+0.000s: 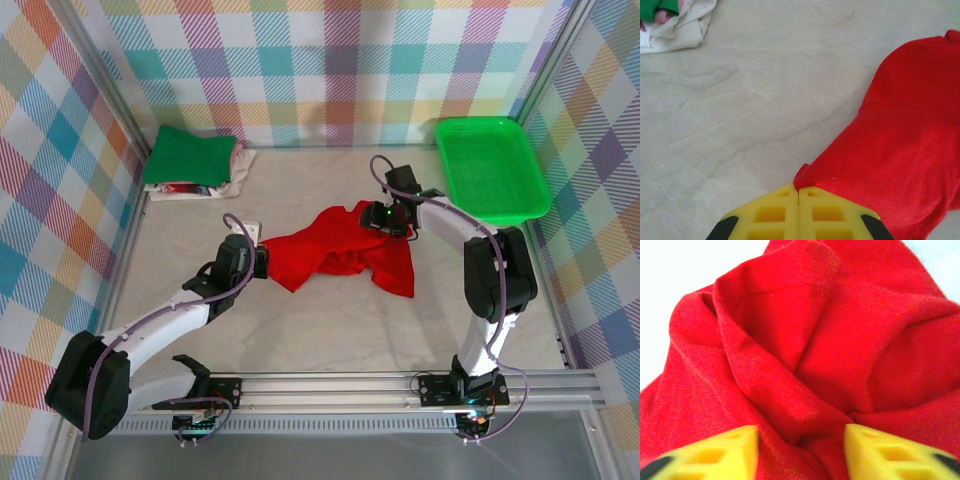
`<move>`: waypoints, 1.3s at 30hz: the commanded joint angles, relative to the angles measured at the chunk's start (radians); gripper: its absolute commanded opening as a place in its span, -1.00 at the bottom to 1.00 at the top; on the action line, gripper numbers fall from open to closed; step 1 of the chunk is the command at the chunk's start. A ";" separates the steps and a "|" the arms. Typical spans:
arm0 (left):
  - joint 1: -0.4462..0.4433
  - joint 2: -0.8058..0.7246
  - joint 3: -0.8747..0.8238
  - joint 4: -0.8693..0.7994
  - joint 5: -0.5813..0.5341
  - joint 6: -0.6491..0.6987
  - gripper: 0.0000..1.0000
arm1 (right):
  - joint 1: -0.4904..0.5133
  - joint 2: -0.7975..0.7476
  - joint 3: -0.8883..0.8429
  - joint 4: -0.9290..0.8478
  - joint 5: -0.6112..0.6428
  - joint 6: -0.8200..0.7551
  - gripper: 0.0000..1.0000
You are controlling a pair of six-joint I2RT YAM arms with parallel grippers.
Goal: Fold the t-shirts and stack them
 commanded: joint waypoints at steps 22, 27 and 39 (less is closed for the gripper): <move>0.045 -0.518 0.378 -0.503 0.097 0.087 -1.00 | -0.041 -0.800 -0.157 -0.060 -0.098 -0.067 -1.00; 0.046 -0.494 0.685 -0.668 0.314 0.098 -1.00 | -0.036 -0.996 -0.054 -0.167 -0.068 -0.126 -1.00; 0.030 -0.286 0.742 -0.702 0.584 0.054 -0.78 | -0.037 -0.934 -0.046 -0.164 -0.057 -0.080 -1.00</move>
